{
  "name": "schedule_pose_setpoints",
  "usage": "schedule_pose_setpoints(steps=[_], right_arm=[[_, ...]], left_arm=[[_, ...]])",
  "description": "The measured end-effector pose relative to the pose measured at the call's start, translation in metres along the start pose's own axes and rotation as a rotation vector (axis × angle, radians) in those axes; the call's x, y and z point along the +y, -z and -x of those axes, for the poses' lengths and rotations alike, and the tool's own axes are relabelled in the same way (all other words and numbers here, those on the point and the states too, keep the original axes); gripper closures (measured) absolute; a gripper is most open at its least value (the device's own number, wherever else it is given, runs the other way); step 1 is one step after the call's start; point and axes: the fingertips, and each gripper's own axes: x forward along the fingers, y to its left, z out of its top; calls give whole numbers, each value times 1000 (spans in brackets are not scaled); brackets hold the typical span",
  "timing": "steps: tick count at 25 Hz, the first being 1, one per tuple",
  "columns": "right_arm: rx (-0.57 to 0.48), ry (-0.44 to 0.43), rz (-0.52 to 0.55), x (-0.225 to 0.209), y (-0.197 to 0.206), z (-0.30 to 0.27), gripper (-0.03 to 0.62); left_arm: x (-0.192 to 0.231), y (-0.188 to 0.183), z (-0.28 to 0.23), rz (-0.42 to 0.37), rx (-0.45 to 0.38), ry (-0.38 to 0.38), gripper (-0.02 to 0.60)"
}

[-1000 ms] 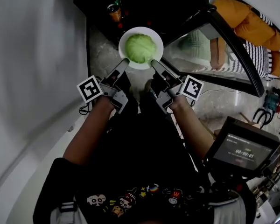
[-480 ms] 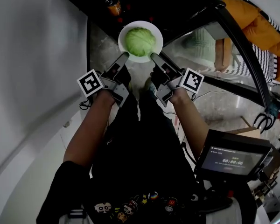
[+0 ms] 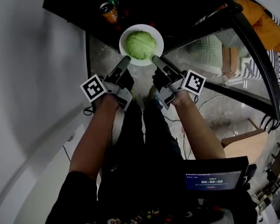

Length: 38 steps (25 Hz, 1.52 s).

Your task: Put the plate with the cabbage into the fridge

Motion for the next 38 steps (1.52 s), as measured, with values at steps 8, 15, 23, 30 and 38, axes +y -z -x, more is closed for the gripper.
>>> schedule_pose_setpoints(steps=[8,15,23,30,38], right_arm=[[-3,24,-36,7,1,0,580],[6,27,-80,5,1,-1,580],[0,31,-116,8,3,0,580],[-11,41,-133,9,2,1,580],[-18,52,-143,3,2,0,580]], left_arm=[[-9,-1,3,5,6,-73,574],[-8,-2,3,3,-2,-114,574],[-12,-1,5,13,-14,-132,574],[-14,-1,5,6,-27,-145,574],[-1,-2,8,2,-20,-197,574]])
